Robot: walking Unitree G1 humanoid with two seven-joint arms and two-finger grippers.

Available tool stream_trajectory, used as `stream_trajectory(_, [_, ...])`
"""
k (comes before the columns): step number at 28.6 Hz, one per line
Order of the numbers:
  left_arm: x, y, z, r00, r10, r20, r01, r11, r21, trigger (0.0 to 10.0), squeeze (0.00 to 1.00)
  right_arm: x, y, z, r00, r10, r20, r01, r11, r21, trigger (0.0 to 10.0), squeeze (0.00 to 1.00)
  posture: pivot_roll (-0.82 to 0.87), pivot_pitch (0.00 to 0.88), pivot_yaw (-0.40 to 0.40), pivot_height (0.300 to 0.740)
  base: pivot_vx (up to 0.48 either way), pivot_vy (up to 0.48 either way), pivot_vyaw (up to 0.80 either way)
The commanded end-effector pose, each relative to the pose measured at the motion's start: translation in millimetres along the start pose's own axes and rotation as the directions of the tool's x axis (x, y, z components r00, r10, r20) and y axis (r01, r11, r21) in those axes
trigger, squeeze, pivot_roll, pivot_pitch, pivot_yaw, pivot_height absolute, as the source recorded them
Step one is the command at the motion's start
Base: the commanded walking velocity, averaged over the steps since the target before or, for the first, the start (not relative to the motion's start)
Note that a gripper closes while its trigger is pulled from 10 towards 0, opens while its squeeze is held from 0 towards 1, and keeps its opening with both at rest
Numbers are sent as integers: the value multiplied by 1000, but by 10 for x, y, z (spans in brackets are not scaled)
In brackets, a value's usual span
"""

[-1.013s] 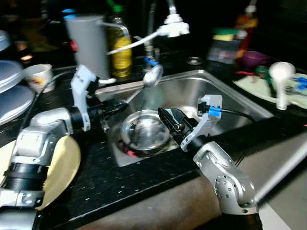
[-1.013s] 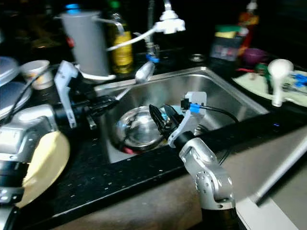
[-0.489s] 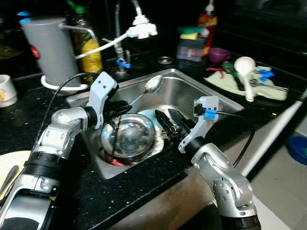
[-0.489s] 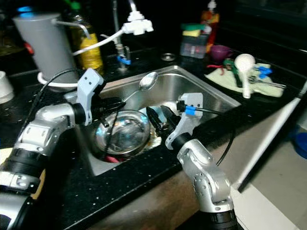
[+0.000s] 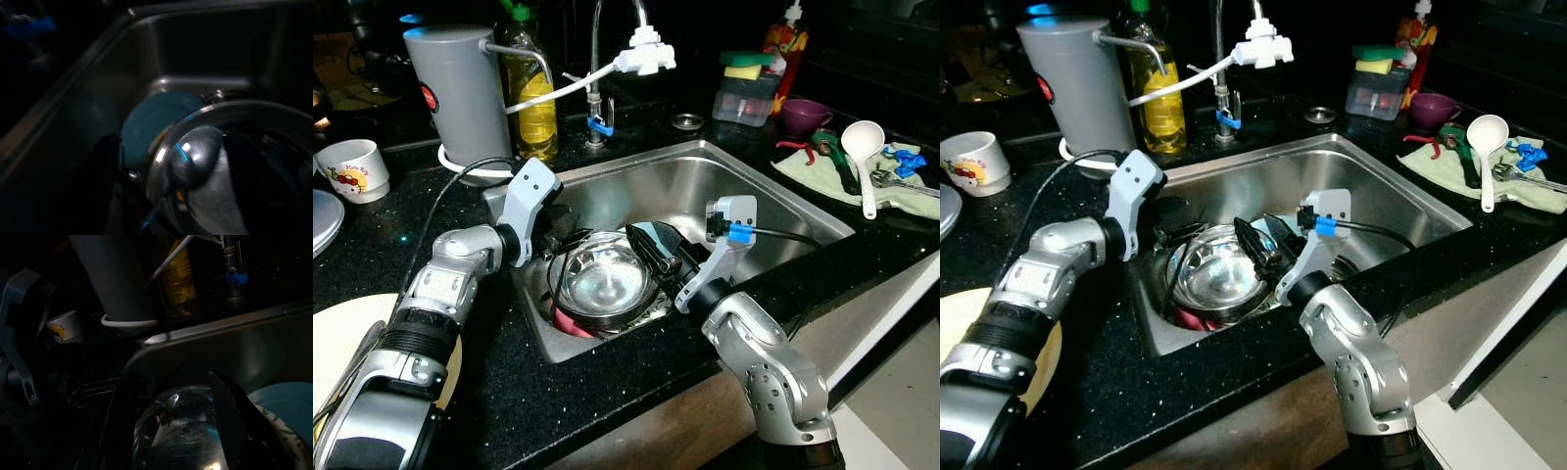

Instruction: Kitchen organization

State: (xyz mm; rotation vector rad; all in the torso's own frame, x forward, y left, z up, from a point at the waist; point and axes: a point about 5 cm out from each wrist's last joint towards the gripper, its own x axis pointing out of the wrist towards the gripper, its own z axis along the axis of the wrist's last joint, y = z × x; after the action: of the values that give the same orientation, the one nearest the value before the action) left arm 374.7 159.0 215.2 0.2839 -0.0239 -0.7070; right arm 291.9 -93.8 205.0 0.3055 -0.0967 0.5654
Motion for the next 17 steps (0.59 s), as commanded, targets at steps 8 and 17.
stream_trajectory(8, [-175, 210, 284, 969, 205, 139, -212, 976, 42, 10000, 0, 3, 87, 5, 997, 76, -13, -76, 996, -56, 10000, 0, 1, 0, -12, 740, 0, 0, 0])
stream_trajectory(17, [-576, 277, 220, 950, 312, 5, -301, 912, 278, 10000, 0, -3, 248, -9, 972, 233, -38, -236, 961, -142, 10000, 0, 26, 0, -18, 740, 0, 0, 531])
